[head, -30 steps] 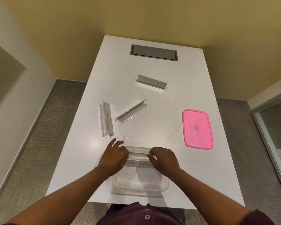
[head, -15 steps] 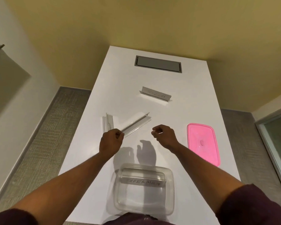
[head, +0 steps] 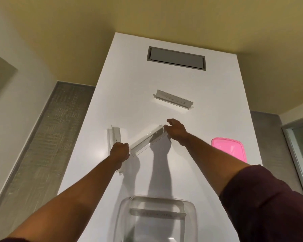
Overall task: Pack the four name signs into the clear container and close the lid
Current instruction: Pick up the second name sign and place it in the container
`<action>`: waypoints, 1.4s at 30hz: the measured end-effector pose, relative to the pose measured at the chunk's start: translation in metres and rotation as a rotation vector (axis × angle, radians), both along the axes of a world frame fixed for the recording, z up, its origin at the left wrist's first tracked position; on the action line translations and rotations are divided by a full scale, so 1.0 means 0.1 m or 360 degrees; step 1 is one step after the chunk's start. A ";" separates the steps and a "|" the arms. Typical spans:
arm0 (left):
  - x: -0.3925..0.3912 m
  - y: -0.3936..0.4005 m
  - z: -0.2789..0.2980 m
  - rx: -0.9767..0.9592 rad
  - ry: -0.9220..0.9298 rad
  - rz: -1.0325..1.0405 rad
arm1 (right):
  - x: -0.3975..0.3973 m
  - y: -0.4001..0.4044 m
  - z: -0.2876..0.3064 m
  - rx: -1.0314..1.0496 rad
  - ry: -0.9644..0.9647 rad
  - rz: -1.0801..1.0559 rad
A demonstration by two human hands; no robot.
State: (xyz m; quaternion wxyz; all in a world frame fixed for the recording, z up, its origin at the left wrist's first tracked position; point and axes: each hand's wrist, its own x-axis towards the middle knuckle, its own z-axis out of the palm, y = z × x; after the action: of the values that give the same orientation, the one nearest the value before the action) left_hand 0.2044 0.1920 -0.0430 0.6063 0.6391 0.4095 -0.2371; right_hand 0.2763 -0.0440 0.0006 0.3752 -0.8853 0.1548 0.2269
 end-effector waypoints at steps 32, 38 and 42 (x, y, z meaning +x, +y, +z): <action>-0.34 -0.25 0.44 0.0165 -0.0525 -0.0116 | -0.81 -0.67 0.16 0.0459 -0.0160 -0.0367; -0.65 -0.26 0.72 0.0314 -0.0714 -0.0357 | -1.27 -0.77 0.43 0.0532 -0.0191 -0.0357; -0.84 -0.21 0.83 0.0483 -0.0996 -0.0913 | -1.61 -0.79 0.55 0.0550 -0.0221 -0.0344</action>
State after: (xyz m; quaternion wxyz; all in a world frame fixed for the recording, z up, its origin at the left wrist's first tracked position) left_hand 0.1205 0.1706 0.0395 0.5101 0.8494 0.0428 -0.1283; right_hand 0.1155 -0.1229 0.0559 0.5532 -0.7996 0.1815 0.1471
